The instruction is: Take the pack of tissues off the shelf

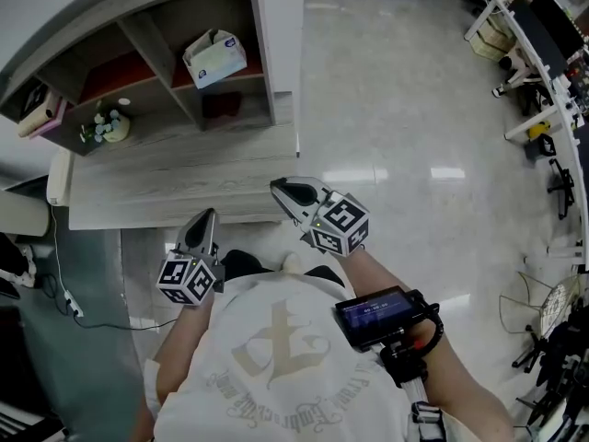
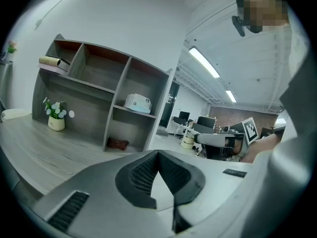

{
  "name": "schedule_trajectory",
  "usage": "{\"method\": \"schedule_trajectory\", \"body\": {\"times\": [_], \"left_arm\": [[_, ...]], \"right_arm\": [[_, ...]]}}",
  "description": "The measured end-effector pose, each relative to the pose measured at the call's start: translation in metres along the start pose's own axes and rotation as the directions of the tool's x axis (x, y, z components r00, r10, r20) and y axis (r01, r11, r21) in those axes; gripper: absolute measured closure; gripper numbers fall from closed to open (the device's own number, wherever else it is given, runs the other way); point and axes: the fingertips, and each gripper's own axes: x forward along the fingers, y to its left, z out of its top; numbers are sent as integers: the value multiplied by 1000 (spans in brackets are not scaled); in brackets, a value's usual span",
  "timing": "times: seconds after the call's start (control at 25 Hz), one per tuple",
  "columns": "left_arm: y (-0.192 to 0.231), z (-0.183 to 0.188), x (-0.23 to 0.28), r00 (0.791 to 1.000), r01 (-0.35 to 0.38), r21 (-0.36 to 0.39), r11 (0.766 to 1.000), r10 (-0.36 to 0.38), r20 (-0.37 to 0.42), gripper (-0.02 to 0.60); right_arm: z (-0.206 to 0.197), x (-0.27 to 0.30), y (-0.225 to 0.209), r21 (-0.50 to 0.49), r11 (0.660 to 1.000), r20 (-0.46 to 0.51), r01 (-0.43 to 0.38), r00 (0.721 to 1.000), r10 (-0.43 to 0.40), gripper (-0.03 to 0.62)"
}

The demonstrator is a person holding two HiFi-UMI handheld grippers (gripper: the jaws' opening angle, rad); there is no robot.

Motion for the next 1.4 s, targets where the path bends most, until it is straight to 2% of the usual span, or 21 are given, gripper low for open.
{"method": "schedule_trajectory", "body": {"times": [0.44, 0.92, 1.4], "left_arm": [[14, 6, -15, 999, -19, -15, 1000, 19, 27, 569], [16, -9, -41, 997, -64, -41, 997, 65, 29, 569], [13, -6, -55, 998, -57, -23, 998, 58, 19, 569]], "right_arm": [[-1, 14, 15, -7, 1000, -11, -17, 1000, 17, 589], [-15, 16, 34, 2, 999, -29, -53, 998, 53, 589], [-18, 18, 41, 5, 999, -16, -41, 999, 41, 589]]}}
